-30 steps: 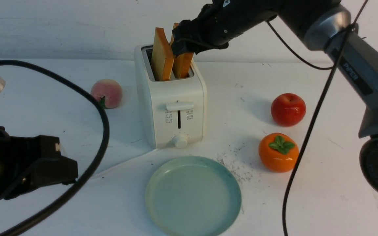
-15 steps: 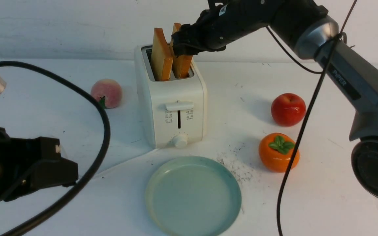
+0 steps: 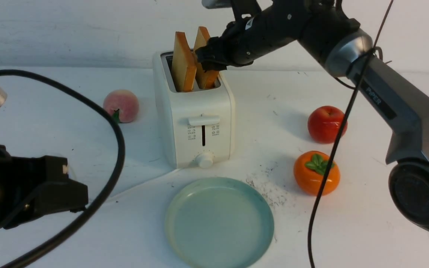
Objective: Take toasted bread from bread machine on white table place on plate.
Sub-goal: 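Grasp the toast slice in the toaster and pull it up out of the slot with the right gripper, then place the held slice of bread on top of the slice on the plate with the right gripper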
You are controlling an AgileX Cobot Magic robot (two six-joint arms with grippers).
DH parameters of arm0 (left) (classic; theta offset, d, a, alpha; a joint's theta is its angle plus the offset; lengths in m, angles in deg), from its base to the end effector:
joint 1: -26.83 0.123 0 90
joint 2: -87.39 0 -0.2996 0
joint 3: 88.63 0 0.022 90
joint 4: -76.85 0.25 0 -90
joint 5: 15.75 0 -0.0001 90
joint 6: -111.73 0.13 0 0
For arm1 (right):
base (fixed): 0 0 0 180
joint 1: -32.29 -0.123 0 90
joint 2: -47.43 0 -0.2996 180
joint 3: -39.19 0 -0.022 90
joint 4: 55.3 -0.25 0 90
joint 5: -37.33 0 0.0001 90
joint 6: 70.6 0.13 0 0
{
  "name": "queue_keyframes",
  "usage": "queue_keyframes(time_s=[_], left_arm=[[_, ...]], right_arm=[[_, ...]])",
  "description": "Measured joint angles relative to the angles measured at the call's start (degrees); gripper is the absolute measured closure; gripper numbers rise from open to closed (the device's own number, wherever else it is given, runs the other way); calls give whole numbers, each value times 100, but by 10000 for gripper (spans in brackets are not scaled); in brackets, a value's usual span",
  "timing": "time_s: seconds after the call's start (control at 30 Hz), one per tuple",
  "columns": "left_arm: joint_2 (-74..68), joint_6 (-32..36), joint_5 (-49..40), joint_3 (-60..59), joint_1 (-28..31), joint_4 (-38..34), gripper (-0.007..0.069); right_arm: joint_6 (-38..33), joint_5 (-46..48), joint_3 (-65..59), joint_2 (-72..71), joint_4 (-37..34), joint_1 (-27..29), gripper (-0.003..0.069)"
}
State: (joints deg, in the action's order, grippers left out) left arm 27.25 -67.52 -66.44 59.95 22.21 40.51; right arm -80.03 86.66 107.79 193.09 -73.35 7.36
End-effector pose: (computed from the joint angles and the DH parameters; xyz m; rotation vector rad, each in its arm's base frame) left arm 0.1760 -0.0741 0.3147 -0.1771 2.4006 -0.8038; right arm 0.5218 0.2762 0.2970 -0.5624 2.1380 0.5286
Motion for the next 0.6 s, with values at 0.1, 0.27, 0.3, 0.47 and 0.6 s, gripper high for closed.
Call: queue_keyframes(time_s=[0.1, 0.27, 0.3, 0.47, 0.6], left_arm=[[0, 0, -7, 0, 0, 124, 625], [0, 0, -42, 0, 0, 230, 623], [0, 0, -45, 0, 0, 230, 622], [0, 0, -45, 0, 0, 235, 617], [0, 0, -45, 0, 0, 241, 611]], right_arm=[[-5, -20, 0, 6, -249, 0, 489], [-92, -47, 0, -68, -280, 0, 545], [-97, -47, 0, -120, -262, 0, 545], [-136, 15, 65, -656, 120, 0, 545], [-142, 291, 126, -1344, 833, 0, 545]])
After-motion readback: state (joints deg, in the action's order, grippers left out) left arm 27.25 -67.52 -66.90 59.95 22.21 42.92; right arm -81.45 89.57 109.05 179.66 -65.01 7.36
